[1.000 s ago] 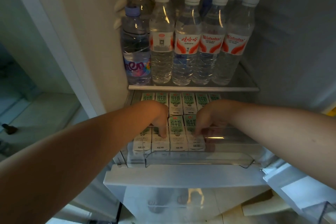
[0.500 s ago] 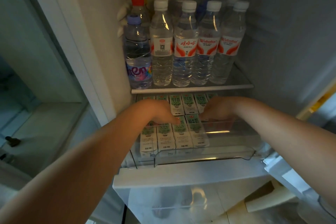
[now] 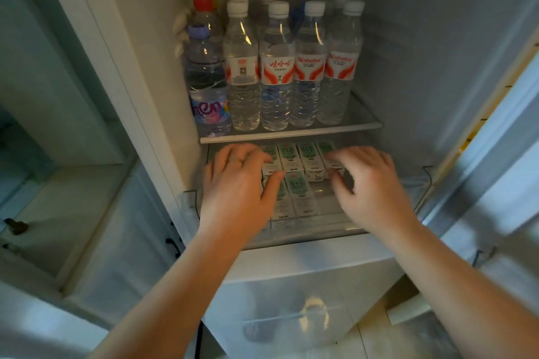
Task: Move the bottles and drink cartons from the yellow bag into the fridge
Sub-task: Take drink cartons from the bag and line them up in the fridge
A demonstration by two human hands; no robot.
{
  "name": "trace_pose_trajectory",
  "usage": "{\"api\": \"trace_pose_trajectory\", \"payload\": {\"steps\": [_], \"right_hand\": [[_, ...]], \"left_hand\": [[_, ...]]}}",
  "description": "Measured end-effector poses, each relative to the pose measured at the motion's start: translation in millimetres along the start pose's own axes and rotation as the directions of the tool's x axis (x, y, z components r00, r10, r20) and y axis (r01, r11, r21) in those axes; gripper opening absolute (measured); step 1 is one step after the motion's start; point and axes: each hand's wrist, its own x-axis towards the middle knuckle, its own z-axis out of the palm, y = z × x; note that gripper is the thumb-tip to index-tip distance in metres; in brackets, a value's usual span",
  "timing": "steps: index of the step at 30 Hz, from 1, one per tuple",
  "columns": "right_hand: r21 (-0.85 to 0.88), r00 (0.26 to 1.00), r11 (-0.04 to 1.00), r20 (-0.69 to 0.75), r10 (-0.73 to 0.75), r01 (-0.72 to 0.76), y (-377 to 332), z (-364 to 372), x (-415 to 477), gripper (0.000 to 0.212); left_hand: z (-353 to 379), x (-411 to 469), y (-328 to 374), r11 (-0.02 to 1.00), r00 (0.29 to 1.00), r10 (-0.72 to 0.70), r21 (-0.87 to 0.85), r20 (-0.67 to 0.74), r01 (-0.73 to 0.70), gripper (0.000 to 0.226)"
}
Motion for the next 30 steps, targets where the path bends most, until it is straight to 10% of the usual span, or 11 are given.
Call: {"api": "trace_pose_trajectory", "payload": {"steps": [7,19,30], "right_hand": [[-0.071,0.993,0.996,-0.106,0.047,-0.055,5,28,-56,0.046],[0.011,0.982,0.989,-0.114,0.148,-0.147,13,66,-100,0.089],[0.087,0.983,0.988,-0.126,0.137,-0.126,24,88,-74,0.082]], "left_hand": [[39,-60,8,0.999,0.958,-0.008,0.035,-0.287,0.019,0.047],[93,-98,4,0.986,0.950,-0.071,0.120,-0.305,0.112,0.077],[111,-73,-8,0.992,0.947,-0.064,0.084,-0.315,0.096,0.069]]}}
